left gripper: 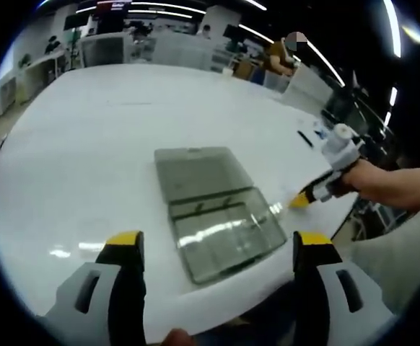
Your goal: Insert the divider into the dual guide fixture by aligning both edges with the guide slots and pushing it downward to the bottom, including one-sided entry, uneven engagement, binding, and posture correction.
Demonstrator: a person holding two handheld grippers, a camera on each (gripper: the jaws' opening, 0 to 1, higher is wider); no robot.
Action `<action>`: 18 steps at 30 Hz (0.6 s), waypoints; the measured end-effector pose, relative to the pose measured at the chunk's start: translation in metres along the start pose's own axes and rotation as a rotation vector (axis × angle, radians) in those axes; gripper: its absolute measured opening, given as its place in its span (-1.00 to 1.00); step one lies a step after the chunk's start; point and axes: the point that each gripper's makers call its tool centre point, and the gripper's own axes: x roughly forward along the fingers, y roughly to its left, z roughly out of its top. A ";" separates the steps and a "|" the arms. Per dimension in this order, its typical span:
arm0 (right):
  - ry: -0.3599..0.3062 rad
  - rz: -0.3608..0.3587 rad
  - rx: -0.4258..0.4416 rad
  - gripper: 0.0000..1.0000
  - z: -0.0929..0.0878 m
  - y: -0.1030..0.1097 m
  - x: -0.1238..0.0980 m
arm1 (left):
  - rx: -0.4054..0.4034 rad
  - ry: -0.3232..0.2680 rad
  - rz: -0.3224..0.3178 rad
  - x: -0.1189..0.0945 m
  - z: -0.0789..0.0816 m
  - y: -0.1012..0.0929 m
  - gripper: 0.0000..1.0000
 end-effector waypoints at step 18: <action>-0.108 0.048 -0.074 -0.47 0.016 0.020 -0.023 | 0.010 0.004 -0.036 0.005 0.002 -0.010 0.53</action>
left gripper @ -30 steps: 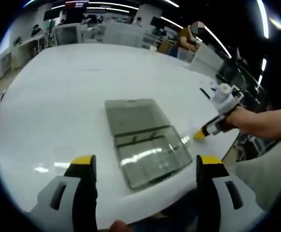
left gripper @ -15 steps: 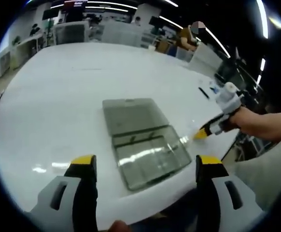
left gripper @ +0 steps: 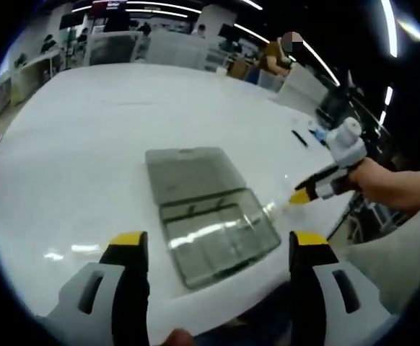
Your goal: Insert the divider into the dual guide fixture by aligning both edges with the guide slots and pushing it downward to the bottom, including one-sided entry, uneven engagement, binding, and posture correction.
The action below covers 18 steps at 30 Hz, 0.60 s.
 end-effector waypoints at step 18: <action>-0.109 0.038 -0.097 -0.47 0.017 0.019 -0.027 | 0.031 -0.020 -0.095 0.016 0.015 -0.031 0.39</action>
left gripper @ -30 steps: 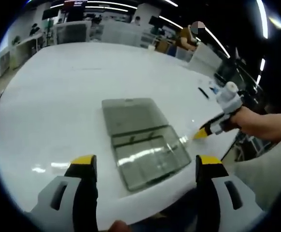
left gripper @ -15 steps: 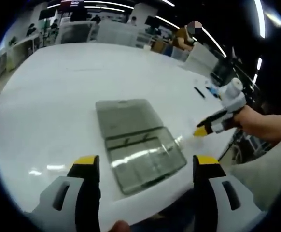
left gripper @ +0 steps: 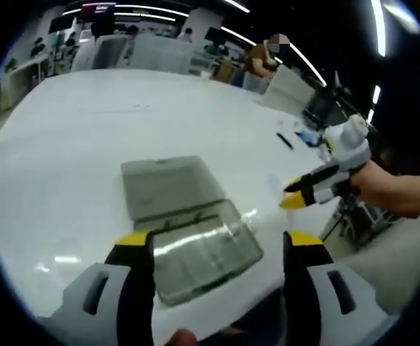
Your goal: Insert the divider into the dual guide fixture by aligning both edges with the guide slots and pushing it downward to the bottom, including one-sided entry, uneven engagement, binding, and posture correction.
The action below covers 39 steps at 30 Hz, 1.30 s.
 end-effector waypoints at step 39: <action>-0.155 0.166 -0.108 -0.47 0.046 0.078 -0.027 | -0.103 -0.098 -0.229 0.019 0.022 -0.052 -0.42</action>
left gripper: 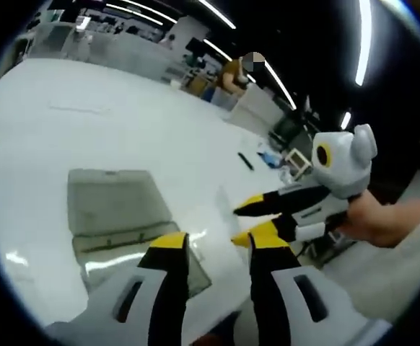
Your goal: Insert the divider into the dual guide fixture by aligning both edges with the guide slots and pushing it downward to the bottom, including one-sided entry, uneven engagement, binding, and posture correction.
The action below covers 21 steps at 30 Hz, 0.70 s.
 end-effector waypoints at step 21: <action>-0.050 0.055 0.008 -0.47 0.016 0.024 0.000 | -0.057 -0.069 -0.023 0.001 0.006 -0.003 -0.79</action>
